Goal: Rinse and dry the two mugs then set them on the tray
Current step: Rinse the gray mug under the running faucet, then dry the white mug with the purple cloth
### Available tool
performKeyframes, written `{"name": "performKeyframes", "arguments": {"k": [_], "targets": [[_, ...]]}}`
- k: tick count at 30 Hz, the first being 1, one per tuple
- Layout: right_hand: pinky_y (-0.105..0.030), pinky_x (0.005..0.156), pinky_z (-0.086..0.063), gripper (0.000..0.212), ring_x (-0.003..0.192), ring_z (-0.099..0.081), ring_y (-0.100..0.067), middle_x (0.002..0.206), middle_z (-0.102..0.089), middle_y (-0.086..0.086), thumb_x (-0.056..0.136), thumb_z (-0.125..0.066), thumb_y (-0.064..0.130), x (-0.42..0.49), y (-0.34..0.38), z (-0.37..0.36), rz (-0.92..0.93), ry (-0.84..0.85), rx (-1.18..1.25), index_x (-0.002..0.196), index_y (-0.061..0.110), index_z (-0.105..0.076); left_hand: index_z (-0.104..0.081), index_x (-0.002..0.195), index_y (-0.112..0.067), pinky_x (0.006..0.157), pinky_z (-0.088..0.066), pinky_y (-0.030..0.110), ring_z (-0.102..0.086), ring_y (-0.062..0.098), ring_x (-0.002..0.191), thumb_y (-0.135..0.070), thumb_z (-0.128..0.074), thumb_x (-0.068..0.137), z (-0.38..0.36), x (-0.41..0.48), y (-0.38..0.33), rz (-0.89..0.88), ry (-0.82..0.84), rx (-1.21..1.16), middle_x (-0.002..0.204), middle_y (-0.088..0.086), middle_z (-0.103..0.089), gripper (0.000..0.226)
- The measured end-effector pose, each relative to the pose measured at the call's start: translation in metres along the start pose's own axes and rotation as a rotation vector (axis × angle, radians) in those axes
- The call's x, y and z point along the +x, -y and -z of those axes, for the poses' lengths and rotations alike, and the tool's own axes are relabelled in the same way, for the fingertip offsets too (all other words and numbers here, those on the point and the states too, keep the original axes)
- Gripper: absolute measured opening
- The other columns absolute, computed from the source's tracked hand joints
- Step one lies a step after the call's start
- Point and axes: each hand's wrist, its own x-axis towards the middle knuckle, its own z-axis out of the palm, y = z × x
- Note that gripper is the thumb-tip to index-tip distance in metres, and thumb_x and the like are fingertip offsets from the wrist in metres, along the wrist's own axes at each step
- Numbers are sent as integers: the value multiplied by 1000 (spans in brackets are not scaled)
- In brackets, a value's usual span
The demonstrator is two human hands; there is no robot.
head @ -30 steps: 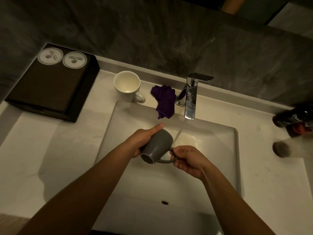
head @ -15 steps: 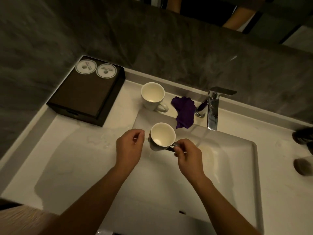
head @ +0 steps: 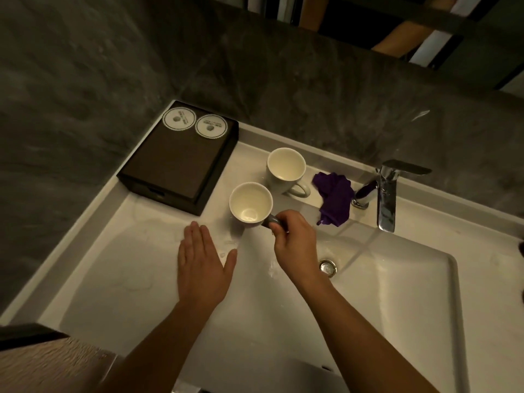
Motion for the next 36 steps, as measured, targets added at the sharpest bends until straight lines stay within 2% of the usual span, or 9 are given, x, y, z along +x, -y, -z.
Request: {"name": "performKeyframes", "arguments": {"k": [7,12,17,20,22,26,30,33,36], "targets": [[-12,65,-37,6,76,-53,-9,89,-61,5,96,-68,20,8,16,-16,-47,44,22,97,17,-64,4,165,-7,131,-4,45,2,30,162,-73,0,90,0,2,0,-10,21,58,175,16,4,100],[-31,73,-54,11,82,-62,-12,94,-68,2,96,-69,26,6,17,-15,-47,55,79,102,17,-69,6,164,-8,131,-1,43,5,29,162,-70,3,90,3,2,-2,-2,28,90,175,15,6,97],[-29,88,-56,35,97,-66,-9,119,-71,0,95,-69,34,-1,10,5,-165,133,87,126,19,-65,3,165,-8,130,-1,43,3,28,162,-67,-2,94,2,3,-2,6,21,85,175,15,2,93],[-32,101,-48,39,118,-62,-17,130,-67,-1,100,-60,39,-11,-5,37,-117,38,-156,134,19,-61,-1,165,-5,130,-3,44,1,30,162,-63,-14,100,0,3,0,-1,14,85,175,17,-1,88],[-40,108,-46,40,127,-58,-21,135,-65,-3,101,-57,36,-14,-15,68,-59,-84,-286,137,18,-59,-2,165,-3,130,-3,45,0,31,162,-62,-16,102,-1,4,-2,10,20,104,174,19,-2,87],[-44,123,-24,54,153,-29,-26,160,-42,-8,101,-55,31,0,-31,129,-46,-249,-504,151,14,-45,-7,163,2,130,-8,51,-4,37,161,-53,-27,105,-4,4,-15,61,9,84,173,24,-7,83],[-42,125,-13,66,158,-9,-26,170,-19,-8,102,-50,30,28,-50,171,-80,-250,-636,160,11,-25,-9,162,4,130,-9,53,-6,38,161,-52,-29,106,-7,4,-24,109,-16,62,172,25,-9,82],[-40,125,-13,68,158,-10,-25,171,-14,-8,102,-50,29,39,-63,182,-83,-189,-645,161,10,-21,-9,162,4,130,-9,53,-6,38,161,-53,-28,106,-9,3,-24,114,-36,77,172,26,-10,82],[-37,124,-13,67,157,-15,-25,169,-20,-8,101,-53,28,37,-67,184,-83,-186,-618,160,10,-25,-9,162,5,130,-9,54,-7,38,161,-53,-26,106,-11,3,-25,115,-56,91,172,26,-10,83]]}}
